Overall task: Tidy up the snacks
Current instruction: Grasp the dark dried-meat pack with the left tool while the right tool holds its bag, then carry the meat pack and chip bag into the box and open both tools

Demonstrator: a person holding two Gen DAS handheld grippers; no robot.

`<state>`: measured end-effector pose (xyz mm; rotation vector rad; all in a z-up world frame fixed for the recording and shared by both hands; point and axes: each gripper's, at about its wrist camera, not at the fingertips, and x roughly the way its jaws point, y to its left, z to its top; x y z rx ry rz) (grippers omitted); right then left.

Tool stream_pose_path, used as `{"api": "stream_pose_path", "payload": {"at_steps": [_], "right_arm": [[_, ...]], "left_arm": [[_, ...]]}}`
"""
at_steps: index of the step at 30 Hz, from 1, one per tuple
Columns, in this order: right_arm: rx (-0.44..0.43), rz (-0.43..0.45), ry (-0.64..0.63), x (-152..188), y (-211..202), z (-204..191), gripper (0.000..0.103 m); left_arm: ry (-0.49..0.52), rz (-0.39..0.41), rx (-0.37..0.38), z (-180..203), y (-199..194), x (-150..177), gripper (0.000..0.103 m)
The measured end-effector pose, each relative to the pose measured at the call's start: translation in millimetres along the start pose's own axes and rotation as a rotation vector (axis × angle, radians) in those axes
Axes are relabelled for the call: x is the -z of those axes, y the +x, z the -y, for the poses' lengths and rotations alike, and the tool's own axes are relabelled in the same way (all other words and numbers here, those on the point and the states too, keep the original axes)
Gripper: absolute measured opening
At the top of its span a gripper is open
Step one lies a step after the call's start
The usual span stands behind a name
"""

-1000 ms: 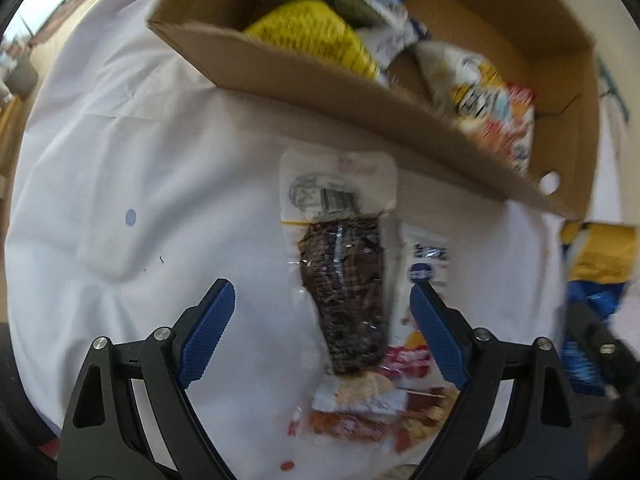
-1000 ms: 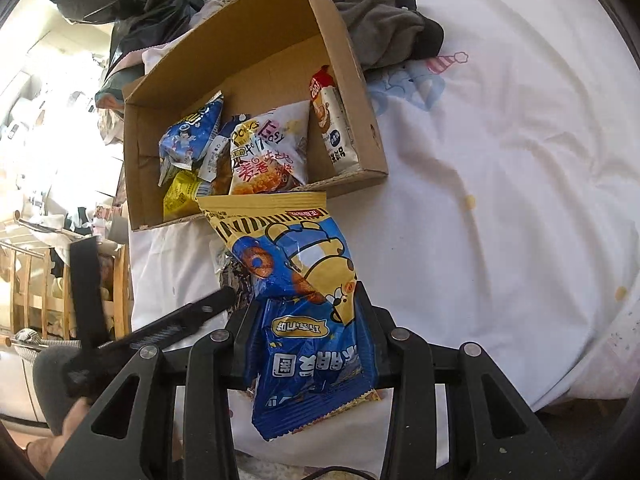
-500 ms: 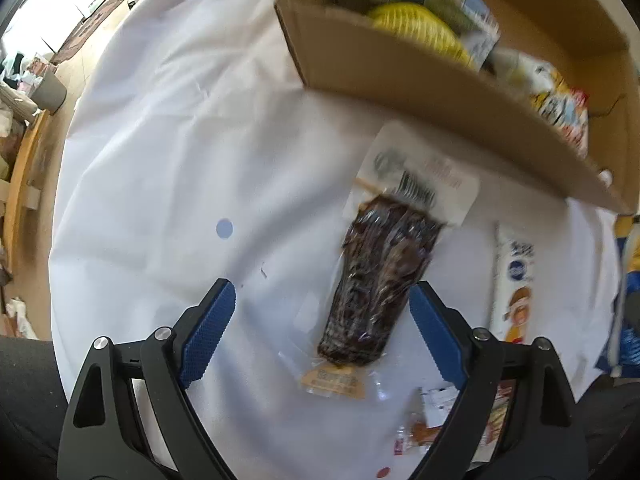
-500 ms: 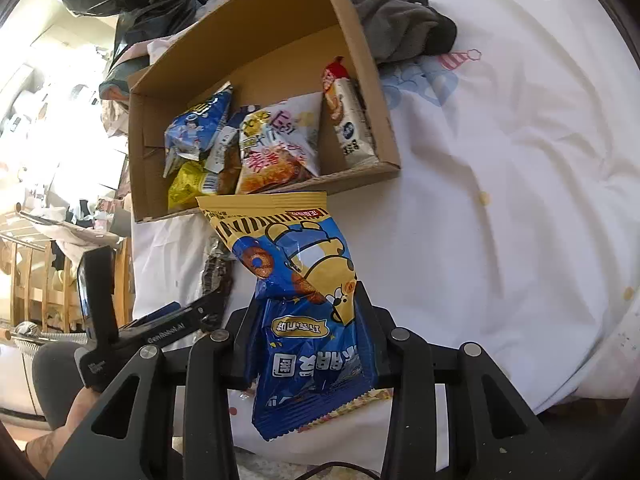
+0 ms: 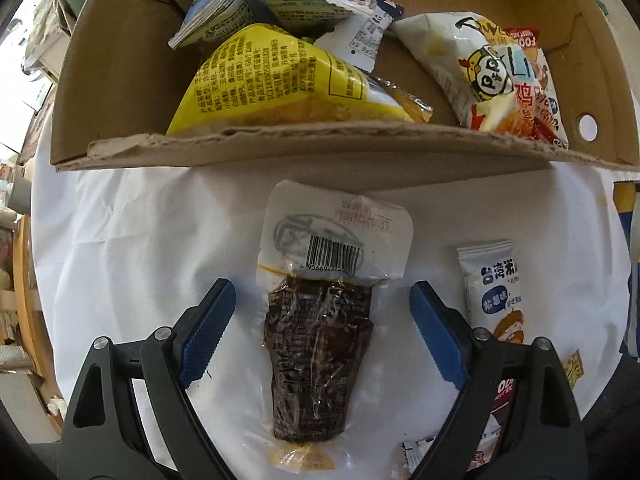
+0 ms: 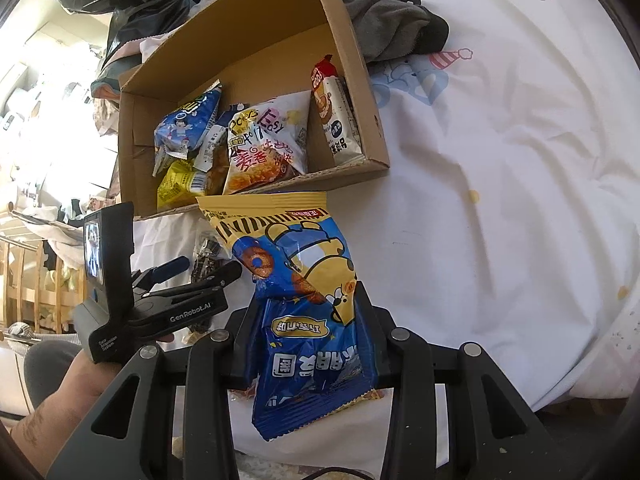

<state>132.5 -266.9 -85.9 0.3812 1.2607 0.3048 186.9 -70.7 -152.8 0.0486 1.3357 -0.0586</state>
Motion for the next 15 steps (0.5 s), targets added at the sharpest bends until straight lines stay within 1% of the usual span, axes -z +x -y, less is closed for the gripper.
{"api": "stream_pose_path", "payload": {"at_steps": [1,2,3,4,5,9,11,12,15], "right_arm": [[0.001,0.0,-0.001,-0.1,0.3,-0.3,0.04],[0.002,-0.001,-0.003,-0.2,0.8,-0.7,0.04],[0.003,-0.002,-0.005,-0.2,1.4,-1.1,0.04],[0.004,-0.004,-0.007,-0.1,1.9,-1.6,0.04],[0.004,-0.005,-0.009,0.2,2.5,-2.2,0.04],[0.006,-0.011,-0.024,0.8,4.8,-5.4,0.04],[0.004,-0.015,-0.029,1.7,5.4,-6.8,0.04],[0.004,-0.015,-0.033,2.3,5.5,-8.0,0.041],[-0.004,-0.011,-0.042,3.6,5.0,-12.5,0.04]], "left_arm": [[0.005,-0.003,0.002,-7.0,0.6,4.3,0.079],[0.013,-0.003,0.007,-7.8,0.0,6.3,0.068],[0.03,0.001,0.01,-5.4,-1.7,6.5,0.062],[0.04,0.004,0.012,-6.2,1.0,10.0,0.059],[0.044,0.006,0.014,-3.4,-0.9,10.1,0.058],[0.019,0.015,0.029,-13.8,-11.7,12.9,0.057],[0.0,0.029,0.027,-24.1,-26.2,18.3,0.057],[-0.006,0.037,0.024,-25.4,-28.0,15.9,0.057],[-0.025,0.086,0.008,-33.3,-49.1,28.2,0.057]]}}
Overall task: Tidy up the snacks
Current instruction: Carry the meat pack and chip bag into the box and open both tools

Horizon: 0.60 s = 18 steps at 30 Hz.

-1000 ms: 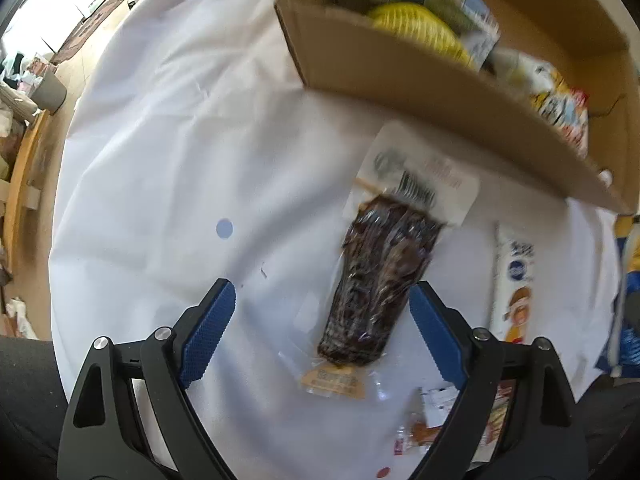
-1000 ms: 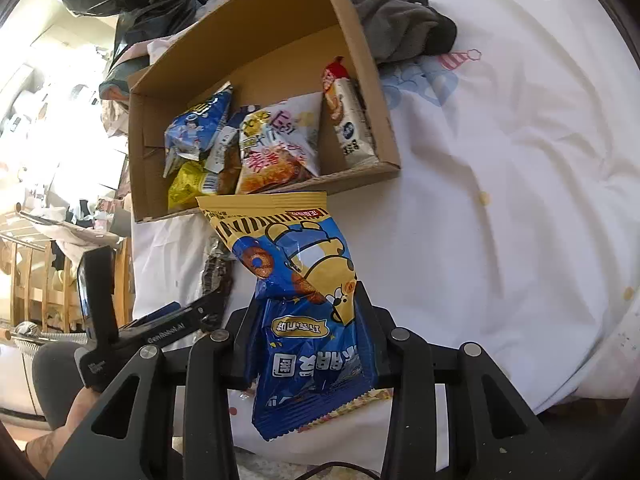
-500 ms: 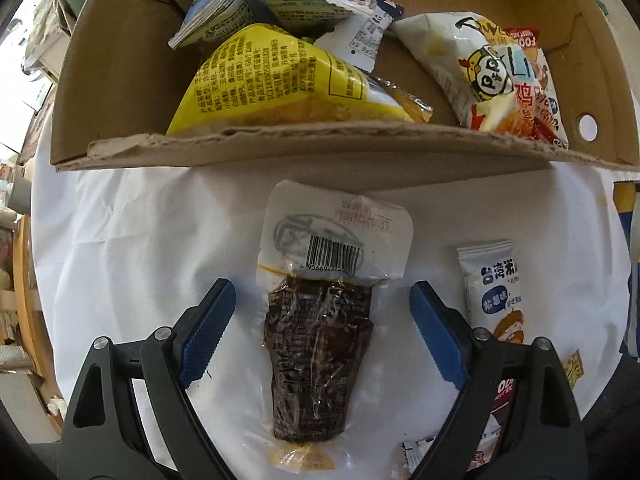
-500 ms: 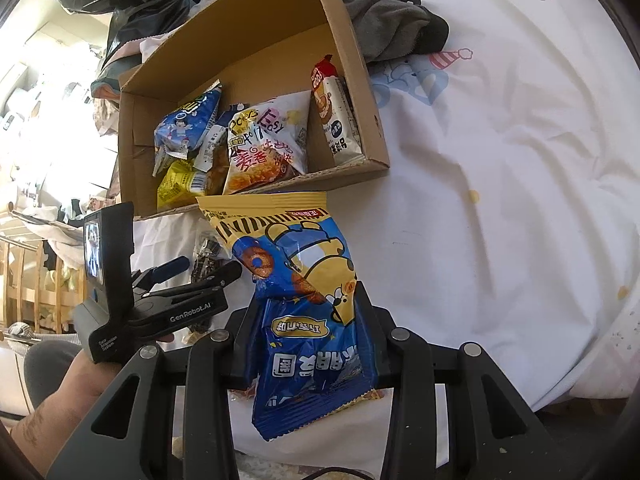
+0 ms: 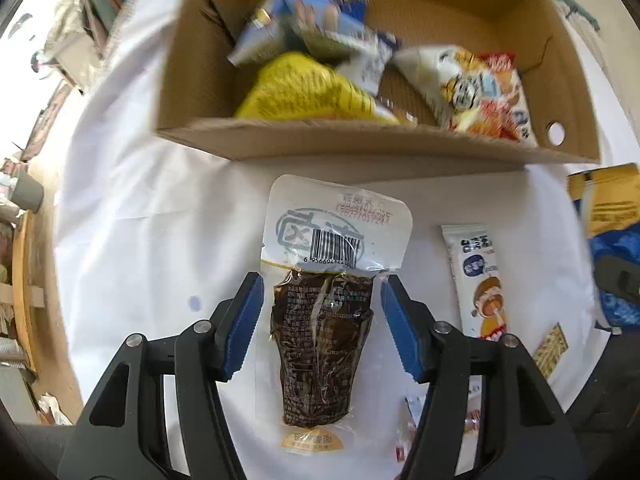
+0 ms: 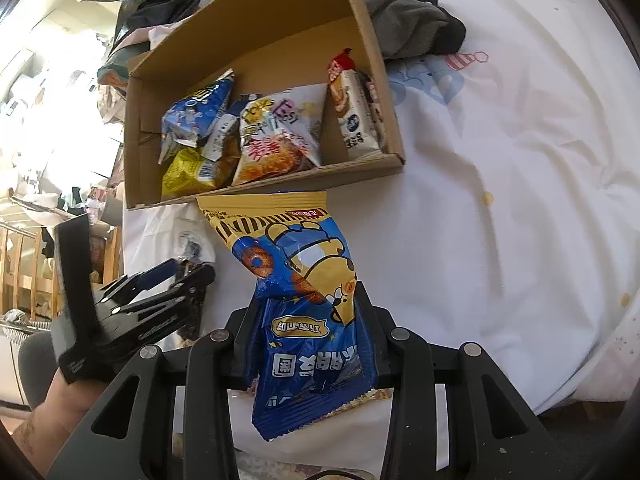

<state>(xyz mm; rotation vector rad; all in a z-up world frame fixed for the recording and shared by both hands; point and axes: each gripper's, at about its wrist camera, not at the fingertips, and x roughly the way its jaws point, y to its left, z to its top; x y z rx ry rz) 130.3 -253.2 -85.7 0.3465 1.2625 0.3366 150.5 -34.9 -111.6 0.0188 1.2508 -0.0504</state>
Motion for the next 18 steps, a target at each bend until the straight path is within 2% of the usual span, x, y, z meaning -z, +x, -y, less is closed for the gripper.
{"api": "stream_pose_path", "payload": {"at_steps": [3,6,8,13,18], "right_arm": [[-0.012,0.002,-0.013,2.2,-0.9,-5.1,0.04],[-0.042,-0.002,-0.027,4.5,-1.9,-10.3,0.041],[-0.087,-0.001,-0.043,5.4,-4.6,-16.0,0.041],[-0.142,0.047,-0.088,2.2,-15.4,-30.2,0.041],[-0.203,0.119,-0.061,-14.8,-29.9,-33.6,0.041]], "left_arm": [[-0.007,0.053,-0.017,-0.9,-28.2,7.6,0.057],[-0.005,0.091,0.003,-2.8,-54.4,17.8,0.057],[-0.015,0.156,0.013,-11.5,-77.3,18.6,0.057],[-0.085,0.308,0.055,-33.3,-121.2,11.4,0.057],[-0.148,0.41,0.089,-53.1,-154.7,-18.1,0.057]]}}
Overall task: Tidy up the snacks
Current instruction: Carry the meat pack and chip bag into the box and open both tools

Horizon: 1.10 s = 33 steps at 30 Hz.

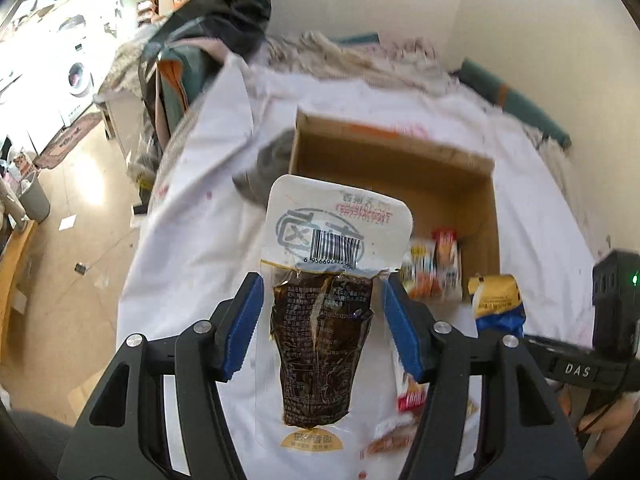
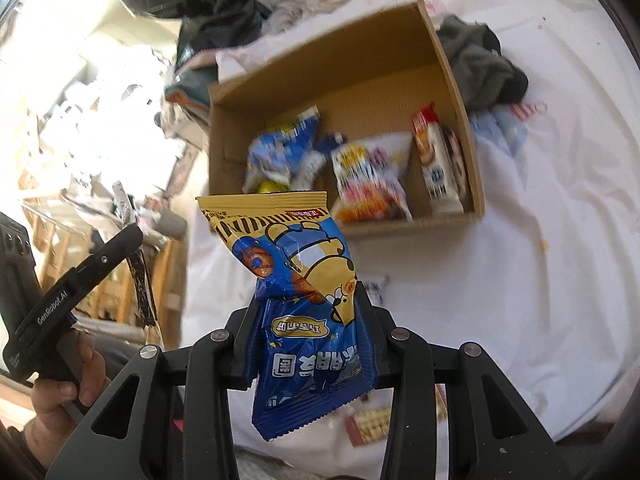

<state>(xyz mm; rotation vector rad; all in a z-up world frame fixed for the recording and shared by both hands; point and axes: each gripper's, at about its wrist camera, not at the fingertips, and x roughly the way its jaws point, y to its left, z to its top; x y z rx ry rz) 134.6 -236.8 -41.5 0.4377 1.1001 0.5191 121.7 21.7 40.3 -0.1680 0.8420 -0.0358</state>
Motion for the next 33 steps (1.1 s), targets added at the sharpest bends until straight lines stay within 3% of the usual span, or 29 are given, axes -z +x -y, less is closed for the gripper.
{"api": "stream_pose_path", "payload": {"at_steps": [5,7,23,33], "right_arm": [[-0.022,0.124,0.067,-32.0,-11.8,6.4,0.041],[-0.031,0.136,0.108,-42.6,-8.7,13.6,0.041],[0.101,0.084,0.087,-97.4,40.5,38.2,0.041],[0.15,0.071,0.024,-98.6,50.8,32.4,0.043]], "left_arm": [[-0.036,0.036,0.026,-0.4,17.6,-32.6,0.057],[-0.04,0.048,0.029,0.4,25.0,-44.1,0.057],[0.004,0.023,0.006,15.1,109.8,-67.9,0.057],[0.046,0.021,0.017,19.5,133.9,-62.0,0.058]]}}
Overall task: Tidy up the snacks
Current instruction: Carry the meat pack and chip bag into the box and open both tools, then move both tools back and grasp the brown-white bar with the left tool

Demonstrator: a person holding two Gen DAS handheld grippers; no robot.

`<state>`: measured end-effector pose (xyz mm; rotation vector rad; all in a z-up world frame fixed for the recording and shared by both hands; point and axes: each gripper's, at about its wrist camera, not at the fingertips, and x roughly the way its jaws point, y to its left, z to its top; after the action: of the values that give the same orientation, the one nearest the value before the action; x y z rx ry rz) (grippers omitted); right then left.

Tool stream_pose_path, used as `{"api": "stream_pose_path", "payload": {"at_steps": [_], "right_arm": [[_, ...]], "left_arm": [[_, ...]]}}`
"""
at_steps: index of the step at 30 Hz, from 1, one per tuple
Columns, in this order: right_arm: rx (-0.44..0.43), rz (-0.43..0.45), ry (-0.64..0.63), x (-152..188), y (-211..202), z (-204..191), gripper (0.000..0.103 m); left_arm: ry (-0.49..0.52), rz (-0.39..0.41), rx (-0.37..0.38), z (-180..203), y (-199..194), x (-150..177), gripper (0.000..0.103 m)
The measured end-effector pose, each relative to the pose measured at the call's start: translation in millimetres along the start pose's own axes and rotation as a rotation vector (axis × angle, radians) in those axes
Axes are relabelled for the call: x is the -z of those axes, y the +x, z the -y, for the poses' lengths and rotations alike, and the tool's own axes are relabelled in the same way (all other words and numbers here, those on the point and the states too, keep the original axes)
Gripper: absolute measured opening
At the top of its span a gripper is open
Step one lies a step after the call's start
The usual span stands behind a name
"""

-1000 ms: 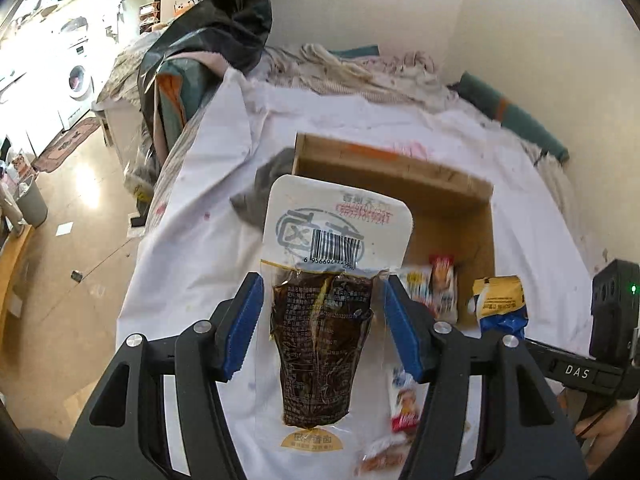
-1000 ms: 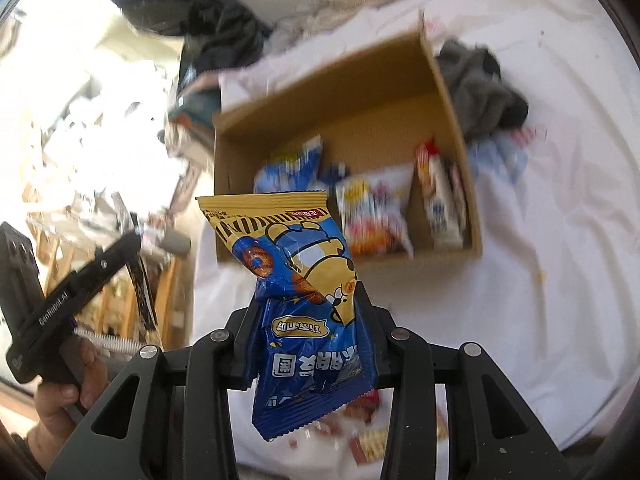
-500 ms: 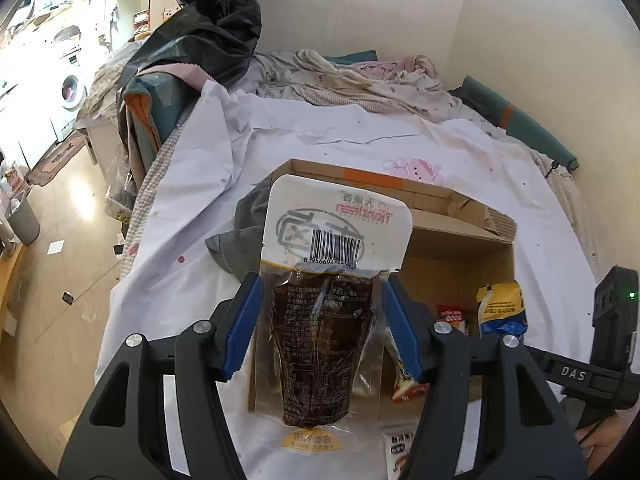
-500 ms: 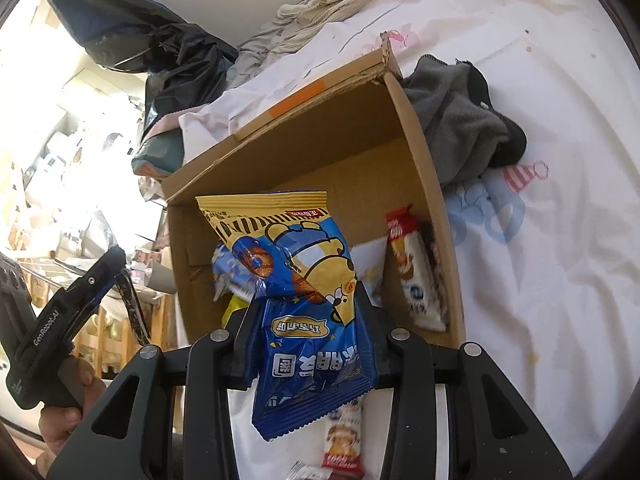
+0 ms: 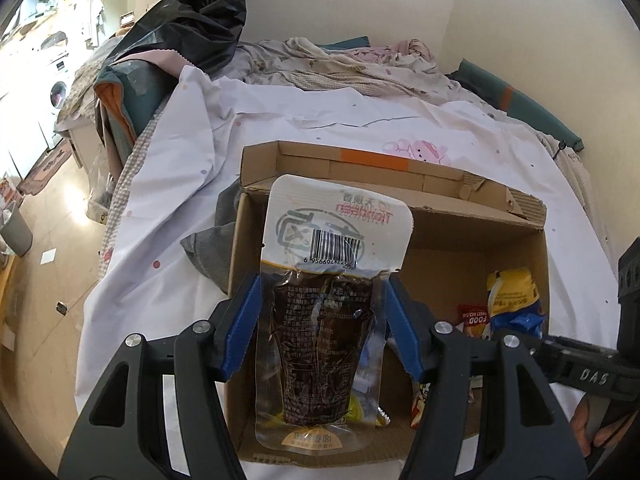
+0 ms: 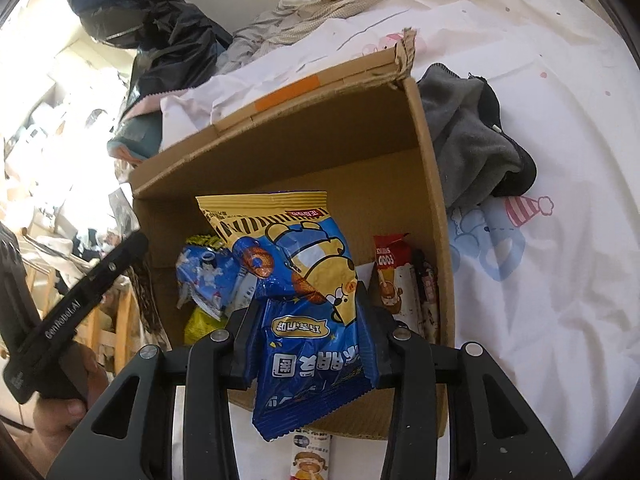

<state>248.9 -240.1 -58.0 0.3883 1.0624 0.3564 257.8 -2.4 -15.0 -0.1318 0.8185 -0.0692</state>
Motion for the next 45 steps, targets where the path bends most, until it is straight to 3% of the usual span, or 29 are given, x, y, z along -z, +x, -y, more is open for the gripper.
{"api": "stream_pose_path", "payload": {"at_steps": [16,19,20,24,27,37,45], "right_arm": [[0.021,-0.031,-0.029,1.1,10.7,-5.0,0.043],[0.031,-0.03,-0.032,0.7,10.6,-5.9,0.044],[0.033,-0.023,-0.033,0.8,9.3,-7.1,0.047],[0.013,0.043,-0.055,-1.6,-3.0,-13.1,0.082],[0.026,0.093,-0.058,-3.8,-12.8,-12.4,0.083],[0.008,0.113,-0.017,-2.4,-29.7,-6.2,0.083],[-0.005,0.133,0.018,19.3,-57.1,-1.9,0.086]], "left_arm": [[0.013,-0.052,-0.016,3.6,13.2,5.1,0.061],[0.03,-0.072,-0.027,6.6,16.7,7.8,0.077],[0.034,-0.067,-0.036,7.3,16.1,8.4,0.081],[0.057,-0.035,-0.056,11.3,9.6,9.5,0.087],[0.069,-0.02,-0.055,13.3,4.7,10.8,0.087],[0.038,-0.006,-0.045,6.8,-17.7,14.7,0.087],[0.016,0.012,-0.067,1.1,-44.9,22.9,0.087]]}}
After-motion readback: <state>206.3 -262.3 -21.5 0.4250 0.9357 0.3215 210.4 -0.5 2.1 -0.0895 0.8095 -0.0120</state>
